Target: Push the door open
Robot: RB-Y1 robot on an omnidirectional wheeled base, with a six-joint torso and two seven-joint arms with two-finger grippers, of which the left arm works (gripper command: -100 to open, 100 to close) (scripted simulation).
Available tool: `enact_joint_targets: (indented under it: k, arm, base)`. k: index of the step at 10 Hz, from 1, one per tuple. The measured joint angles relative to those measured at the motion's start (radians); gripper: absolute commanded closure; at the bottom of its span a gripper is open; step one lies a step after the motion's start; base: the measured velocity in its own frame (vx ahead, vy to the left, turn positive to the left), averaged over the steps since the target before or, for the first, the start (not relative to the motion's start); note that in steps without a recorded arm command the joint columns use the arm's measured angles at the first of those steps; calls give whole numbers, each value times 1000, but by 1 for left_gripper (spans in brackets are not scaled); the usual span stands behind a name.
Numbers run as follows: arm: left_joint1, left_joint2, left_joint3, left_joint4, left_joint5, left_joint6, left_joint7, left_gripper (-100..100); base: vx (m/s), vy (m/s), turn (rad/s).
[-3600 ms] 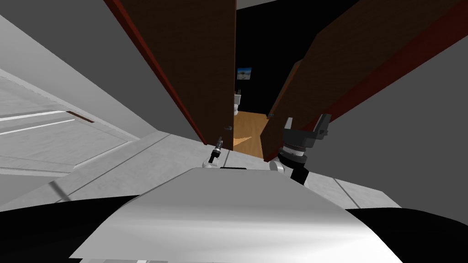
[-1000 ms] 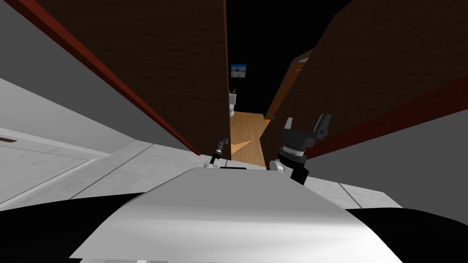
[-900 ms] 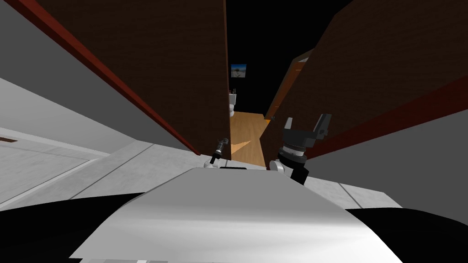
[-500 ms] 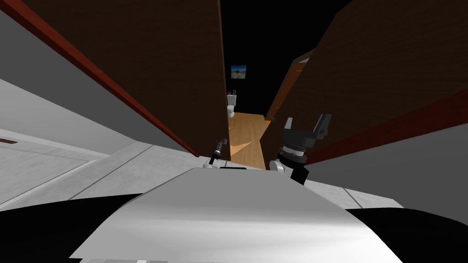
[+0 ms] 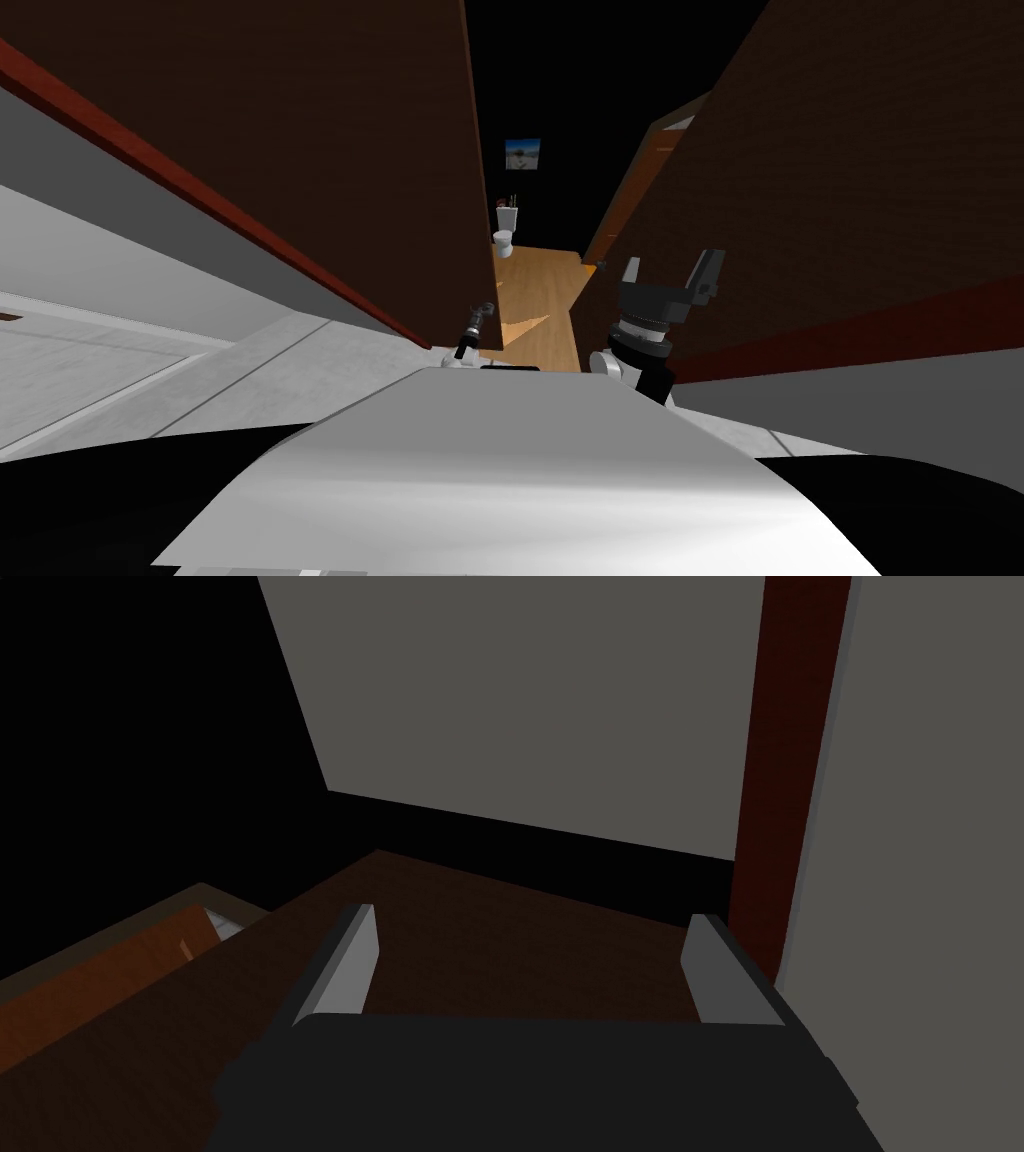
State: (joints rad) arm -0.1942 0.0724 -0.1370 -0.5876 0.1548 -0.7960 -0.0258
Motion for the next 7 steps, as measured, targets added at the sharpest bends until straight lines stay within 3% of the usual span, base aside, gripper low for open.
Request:
enact_joint_targets:
  k: [2,3,5,6,7]
  arm:
    - [-35,2,21,65,11,-32,0,100]
    - [-37,2,27,72,14,-39,-2,100]
    - [-18,8,36,38,18,-23,-8,100]
    - [-33,5,51,72,26,-33,-13,100]
    - [-18,11,56,52,28,-30,-15,100]
  base:
    - [136,-68,45]
    - [44,-19,-5]
    - [149,-86,81]
    - [139,-87,34]
    - [149,-83,42]
